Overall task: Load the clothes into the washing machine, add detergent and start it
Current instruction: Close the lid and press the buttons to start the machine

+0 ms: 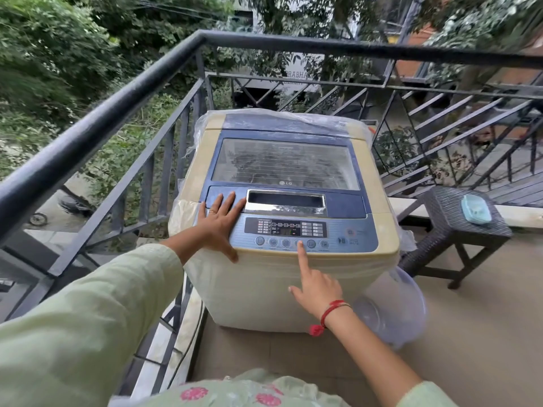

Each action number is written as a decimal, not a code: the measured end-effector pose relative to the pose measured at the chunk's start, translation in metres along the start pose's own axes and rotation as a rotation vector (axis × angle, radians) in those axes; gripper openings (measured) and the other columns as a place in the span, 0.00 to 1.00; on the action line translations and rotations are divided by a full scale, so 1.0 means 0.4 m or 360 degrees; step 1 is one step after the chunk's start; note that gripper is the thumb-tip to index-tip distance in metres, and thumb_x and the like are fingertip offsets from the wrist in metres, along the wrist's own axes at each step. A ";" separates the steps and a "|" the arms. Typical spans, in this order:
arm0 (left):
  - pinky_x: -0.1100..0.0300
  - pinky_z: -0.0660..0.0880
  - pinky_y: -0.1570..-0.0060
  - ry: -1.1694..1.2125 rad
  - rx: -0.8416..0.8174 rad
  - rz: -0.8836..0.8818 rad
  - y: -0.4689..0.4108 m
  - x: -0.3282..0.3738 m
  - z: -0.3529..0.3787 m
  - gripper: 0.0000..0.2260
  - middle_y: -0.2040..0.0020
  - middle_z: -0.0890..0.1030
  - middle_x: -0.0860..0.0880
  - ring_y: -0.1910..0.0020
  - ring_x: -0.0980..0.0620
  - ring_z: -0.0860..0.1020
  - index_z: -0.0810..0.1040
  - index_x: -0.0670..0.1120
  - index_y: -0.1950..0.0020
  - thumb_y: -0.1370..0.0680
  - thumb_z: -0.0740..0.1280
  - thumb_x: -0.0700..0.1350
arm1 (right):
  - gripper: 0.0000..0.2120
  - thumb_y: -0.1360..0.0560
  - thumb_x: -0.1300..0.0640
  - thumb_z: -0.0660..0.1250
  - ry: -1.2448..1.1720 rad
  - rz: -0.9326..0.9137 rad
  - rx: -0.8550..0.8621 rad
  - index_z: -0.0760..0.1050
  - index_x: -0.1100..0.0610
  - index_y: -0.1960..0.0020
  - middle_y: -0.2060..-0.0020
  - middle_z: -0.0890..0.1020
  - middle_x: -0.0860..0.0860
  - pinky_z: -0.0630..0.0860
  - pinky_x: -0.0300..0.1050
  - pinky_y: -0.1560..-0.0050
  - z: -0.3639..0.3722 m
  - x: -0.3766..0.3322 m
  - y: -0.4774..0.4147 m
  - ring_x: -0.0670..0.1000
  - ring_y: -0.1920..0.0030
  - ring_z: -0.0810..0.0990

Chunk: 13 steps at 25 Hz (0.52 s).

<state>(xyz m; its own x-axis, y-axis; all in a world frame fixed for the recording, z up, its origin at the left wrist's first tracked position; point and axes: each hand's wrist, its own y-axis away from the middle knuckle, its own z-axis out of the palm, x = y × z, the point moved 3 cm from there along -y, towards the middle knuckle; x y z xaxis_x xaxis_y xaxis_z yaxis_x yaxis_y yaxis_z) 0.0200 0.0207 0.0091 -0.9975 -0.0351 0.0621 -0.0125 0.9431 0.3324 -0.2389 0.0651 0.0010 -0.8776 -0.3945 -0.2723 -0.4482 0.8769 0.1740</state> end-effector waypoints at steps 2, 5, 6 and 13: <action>0.37 0.35 0.30 -0.0002 0.0002 0.0002 0.000 0.000 0.000 0.66 0.25 0.30 0.49 0.26 0.44 0.31 0.29 0.55 0.27 0.44 0.77 0.64 | 0.44 0.25 0.47 0.62 0.0026 0.0059 -0.0025 0.30 0.47 0.26 0.51 0.81 0.56 0.76 0.51 0.50 -0.005 0.024 0.004 0.57 0.51 0.81; 0.38 0.34 0.30 -0.0010 0.0008 0.0000 -0.001 0.000 0.001 0.66 0.25 0.30 0.48 0.26 0.44 0.31 0.28 0.55 0.27 0.44 0.77 0.64 | 0.39 0.23 0.50 0.61 0.0108 0.0084 -0.0020 0.36 0.48 0.25 0.50 0.81 0.55 0.75 0.50 0.51 -0.027 0.027 -0.016 0.57 0.50 0.80; 0.38 0.34 0.30 -0.0012 0.0009 0.0001 -0.002 0.001 0.000 0.66 0.25 0.30 0.48 0.26 0.44 0.31 0.29 0.55 0.27 0.44 0.77 0.64 | 0.38 0.23 0.51 0.60 0.0173 0.0085 -0.0009 0.37 0.50 0.25 0.50 0.80 0.55 0.75 0.49 0.52 -0.029 0.019 -0.024 0.57 0.50 0.80; 0.37 0.34 0.30 -0.0004 0.0030 0.0013 -0.005 -0.004 0.005 0.66 0.25 0.31 0.48 0.26 0.44 0.31 0.29 0.55 0.27 0.44 0.77 0.64 | 0.45 0.23 0.49 0.61 0.0183 0.0076 0.0035 0.23 0.51 0.31 0.50 0.80 0.56 0.75 0.48 0.57 0.028 -0.001 -0.005 0.56 0.55 0.81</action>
<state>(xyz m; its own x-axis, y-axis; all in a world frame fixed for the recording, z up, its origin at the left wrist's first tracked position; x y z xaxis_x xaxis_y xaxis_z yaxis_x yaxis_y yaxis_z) 0.0215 0.0194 0.0065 -0.9977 -0.0266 0.0625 -0.0056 0.9494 0.3139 -0.2357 0.0665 -0.0097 -0.9123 -0.3797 -0.1535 -0.4024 0.9009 0.1629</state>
